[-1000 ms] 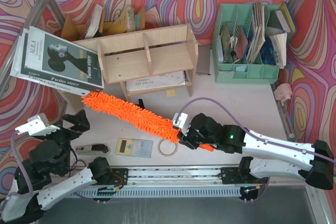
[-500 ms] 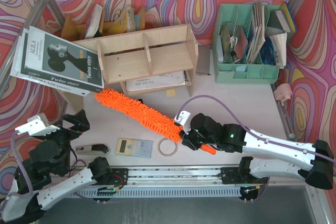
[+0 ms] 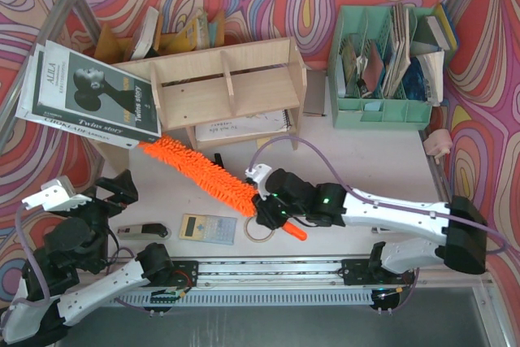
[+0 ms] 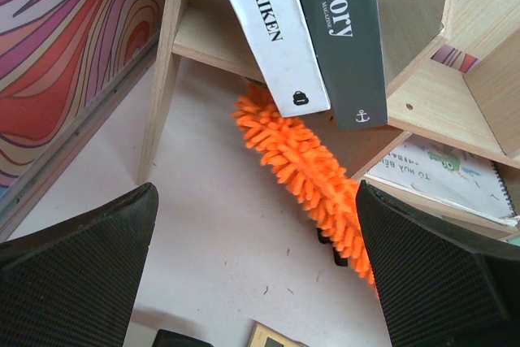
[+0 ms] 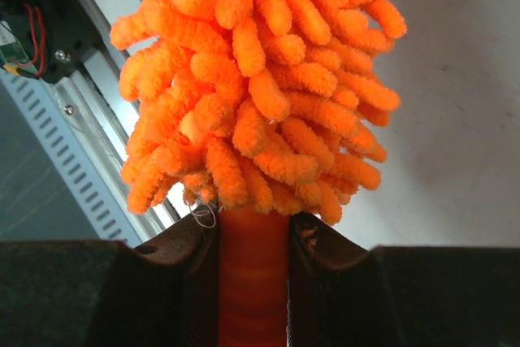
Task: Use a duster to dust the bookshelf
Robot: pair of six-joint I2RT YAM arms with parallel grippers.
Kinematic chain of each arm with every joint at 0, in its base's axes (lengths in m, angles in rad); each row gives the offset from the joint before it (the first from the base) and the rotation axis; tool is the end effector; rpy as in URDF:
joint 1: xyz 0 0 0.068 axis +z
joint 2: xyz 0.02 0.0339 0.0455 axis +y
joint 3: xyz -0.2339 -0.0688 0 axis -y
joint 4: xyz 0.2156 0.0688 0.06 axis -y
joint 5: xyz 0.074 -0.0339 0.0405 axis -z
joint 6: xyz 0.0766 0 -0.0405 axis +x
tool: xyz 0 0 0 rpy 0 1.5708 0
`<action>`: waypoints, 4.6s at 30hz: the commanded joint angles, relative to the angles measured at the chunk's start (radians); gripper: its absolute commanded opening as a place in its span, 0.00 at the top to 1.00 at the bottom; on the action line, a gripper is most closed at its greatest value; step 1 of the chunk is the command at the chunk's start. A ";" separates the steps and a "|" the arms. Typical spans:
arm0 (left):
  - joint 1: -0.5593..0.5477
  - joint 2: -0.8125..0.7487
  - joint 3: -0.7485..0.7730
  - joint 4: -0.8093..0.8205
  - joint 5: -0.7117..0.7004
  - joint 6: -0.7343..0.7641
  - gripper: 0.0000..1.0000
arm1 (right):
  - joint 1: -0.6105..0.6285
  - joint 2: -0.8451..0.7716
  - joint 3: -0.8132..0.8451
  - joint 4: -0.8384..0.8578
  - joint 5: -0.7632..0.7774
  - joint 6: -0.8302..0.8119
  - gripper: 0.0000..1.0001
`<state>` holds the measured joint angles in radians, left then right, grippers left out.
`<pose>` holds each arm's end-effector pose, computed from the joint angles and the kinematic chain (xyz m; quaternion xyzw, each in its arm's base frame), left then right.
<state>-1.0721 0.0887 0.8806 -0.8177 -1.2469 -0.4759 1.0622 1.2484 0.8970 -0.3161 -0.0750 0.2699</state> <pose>0.0610 0.0399 0.3273 -0.2187 0.6755 -0.0971 0.6975 0.1348 0.2535 0.2244 -0.3620 0.8232 0.2960 0.3221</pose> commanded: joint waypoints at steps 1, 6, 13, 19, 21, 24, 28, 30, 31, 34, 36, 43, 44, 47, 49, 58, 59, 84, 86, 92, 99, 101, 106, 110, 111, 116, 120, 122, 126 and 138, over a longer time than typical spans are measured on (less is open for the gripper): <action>-0.003 -0.029 0.005 -0.013 -0.022 -0.004 0.02 | 0.034 0.084 0.085 0.142 -0.003 0.047 1.00; -0.004 -0.042 0.007 -0.009 -0.026 -0.003 0.01 | 0.050 0.156 0.139 0.176 0.034 0.039 1.00; -0.003 -0.052 0.005 -0.017 -0.032 -0.010 0.02 | 0.050 0.163 0.180 0.227 0.064 0.061 1.00; -0.003 -0.042 0.005 -0.018 -0.031 -0.012 0.02 | 0.078 0.193 0.201 0.291 0.034 0.083 1.00; -0.003 -0.040 0.004 -0.017 -0.031 -0.010 0.01 | 0.103 0.228 0.224 0.299 0.035 0.075 1.00; -0.003 -0.038 0.004 -0.016 -0.032 -0.010 0.01 | 0.126 0.279 0.257 0.315 0.033 0.066 1.00; -0.003 -0.041 0.004 -0.021 -0.032 -0.013 0.01 | 0.134 0.327 0.299 0.299 0.047 0.062 1.00; -0.003 -0.042 0.004 -0.021 -0.032 -0.015 0.02 | 0.134 0.327 0.301 0.282 0.089 0.075 1.00; -0.003 -0.042 0.004 -0.021 -0.032 -0.015 0.02 | 0.134 0.319 0.297 0.271 0.114 0.077 1.00; -0.003 -0.043 0.003 -0.020 -0.032 -0.015 0.02 | 0.134 0.271 0.253 0.241 0.194 0.104 1.00; -0.003 -0.042 0.005 -0.021 -0.031 -0.015 0.02 | 0.134 0.227 0.215 0.224 0.252 0.134 1.00; -0.003 -0.042 0.004 -0.017 -0.031 -0.012 0.01 | 0.136 0.090 0.116 0.244 0.275 0.185 1.00; -0.003 -0.042 0.004 -0.016 -0.031 -0.012 0.01 | 0.137 0.090 0.115 0.256 0.267 0.180 1.00; -0.003 -0.041 0.004 -0.016 -0.031 -0.010 0.01 | 0.148 0.131 0.149 0.275 0.231 0.162 1.00; -0.003 -0.041 0.003 -0.017 -0.031 -0.010 0.02 | 0.169 0.187 0.196 0.280 0.217 0.138 1.00; -0.003 -0.041 0.002 -0.019 -0.033 -0.012 0.02 | 0.213 0.292 0.292 0.267 0.239 0.099 1.00; -0.003 -0.041 0.002 -0.018 -0.034 -0.012 0.02 | 0.213 0.284 0.284 0.253 0.267 0.108 1.00; -0.003 -0.031 0.002 -0.020 -0.031 -0.015 0.01 | 0.220 0.220 0.240 0.171 0.378 0.245 1.00; -0.003 -0.029 0.003 -0.025 -0.030 -0.021 0.01 | 0.220 0.199 0.227 0.145 0.420 0.273 1.00; -0.003 -0.038 0.002 -0.031 -0.029 -0.033 0.02 | 0.220 0.142 0.168 0.081 0.526 0.410 1.00; -0.003 -0.043 0.004 -0.029 -0.021 -0.034 0.02 | 0.220 0.217 0.202 0.044 0.498 0.427 1.00; -0.003 -0.043 0.004 -0.031 -0.019 -0.034 0.01 | 0.220 0.244 0.209 0.039 0.480 0.432 1.00; -0.003 -0.051 0.004 -0.032 -0.015 -0.038 0.01 | 0.218 0.317 0.241 0.002 0.450 0.427 1.00; -0.003 -0.056 0.004 -0.035 -0.013 -0.041 0.01 | 0.207 0.342 0.247 0.000 0.445 0.428 1.00; -0.003 -0.056 0.004 -0.035 -0.013 -0.041 0.01 | 0.203 0.344 0.249 -0.002 0.442 0.427 1.00; -0.003 -0.056 0.004 -0.034 -0.014 -0.040 0.01 | 0.200 0.318 0.294 0.018 0.466 0.386 1.00; -0.003 -0.056 0.004 -0.034 -0.014 -0.038 0.01 | 0.200 0.291 0.349 0.006 0.526 0.350 1.00; -0.003 -0.055 0.003 -0.033 -0.014 -0.038 0.01 | 0.200 0.292 0.368 0.002 0.540 0.342 1.00; -0.003 -0.056 0.006 -0.032 -0.016 -0.036 0.02 | 0.200 0.334 0.367 0.012 0.508 0.351 1.00; -0.003 -0.058 0.003 -0.032 -0.019 -0.033 0.01 | 0.139 0.456 0.305 -0.010 0.424 0.421 1.00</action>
<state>-1.0721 0.0494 0.8810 -0.8436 -1.2575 -0.5129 1.2449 1.6733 1.2213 -0.3298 0.3328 0.6300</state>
